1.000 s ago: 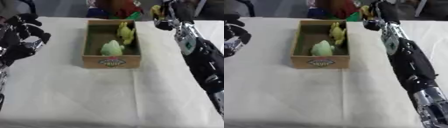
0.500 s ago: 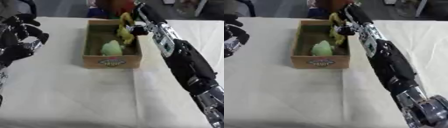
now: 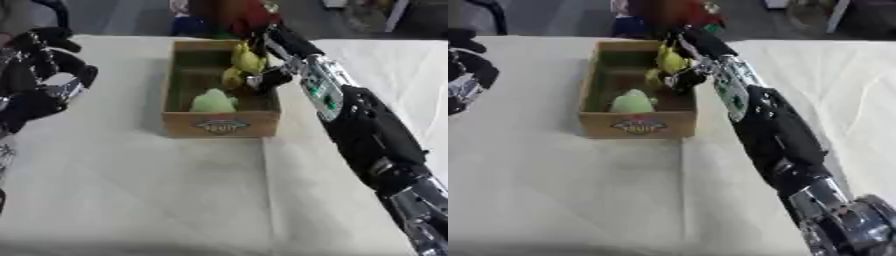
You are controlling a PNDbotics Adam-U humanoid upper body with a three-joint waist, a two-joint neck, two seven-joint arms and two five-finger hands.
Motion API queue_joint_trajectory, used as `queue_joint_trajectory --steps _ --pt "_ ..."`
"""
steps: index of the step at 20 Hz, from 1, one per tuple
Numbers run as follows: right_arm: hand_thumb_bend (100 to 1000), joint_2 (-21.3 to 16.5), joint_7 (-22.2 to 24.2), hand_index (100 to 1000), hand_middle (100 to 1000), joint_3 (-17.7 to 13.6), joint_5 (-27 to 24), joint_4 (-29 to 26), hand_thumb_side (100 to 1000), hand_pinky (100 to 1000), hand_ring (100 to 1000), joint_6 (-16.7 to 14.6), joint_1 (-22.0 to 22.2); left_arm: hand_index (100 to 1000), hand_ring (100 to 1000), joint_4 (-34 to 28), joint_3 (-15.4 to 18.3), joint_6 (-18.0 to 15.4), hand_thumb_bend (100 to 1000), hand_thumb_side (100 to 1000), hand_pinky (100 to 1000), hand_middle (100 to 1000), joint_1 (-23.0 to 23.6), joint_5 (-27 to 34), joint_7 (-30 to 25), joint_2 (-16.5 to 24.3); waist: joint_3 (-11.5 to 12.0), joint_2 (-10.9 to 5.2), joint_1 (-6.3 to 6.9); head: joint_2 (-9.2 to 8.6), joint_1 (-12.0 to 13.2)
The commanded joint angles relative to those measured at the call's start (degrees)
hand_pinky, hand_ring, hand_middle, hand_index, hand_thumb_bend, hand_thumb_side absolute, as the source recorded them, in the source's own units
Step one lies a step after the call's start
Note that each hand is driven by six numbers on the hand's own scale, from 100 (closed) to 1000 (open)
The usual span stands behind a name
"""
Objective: Pick up objects on the table and place them in the box.
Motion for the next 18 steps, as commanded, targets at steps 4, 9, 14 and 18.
queue_joint_trajectory --steps 4,9,14,18 --pt "247 -6.91 -1.91 811 665 -0.46 -9.90 -9.92 100 661 730 1.37 1.39 773 617 -0.67 1.14 -0.26 449 100 662 616 0.01 0.14 1.44 1.09 -0.39 -0.85 0.05 0.27 0.78" --pt "100 -12.54 -3.90 771 618 -2.30 -24.44 -19.83 100 648 715 5.24 7.27 766 610 -0.44 1.65 -0.56 445 100 656 608 0.85 0.15 2.84 1.52 -1.14 -0.46 -0.24 0.27 1.49" --pt "100 -16.91 -5.37 769 613 -4.62 -35.69 -27.79 100 644 716 8.16 13.76 764 604 -0.47 1.97 -1.02 441 100 649 604 1.53 0.93 4.67 1.48 -1.85 -0.11 -0.48 0.27 1.99" --pt "100 -18.85 -5.71 770 609 -6.09 -40.59 -31.32 100 641 713 9.05 18.07 762 608 -0.65 1.97 -1.33 450 100 650 611 2.34 1.38 4.80 1.28 -2.19 0.09 -0.54 0.27 2.15"
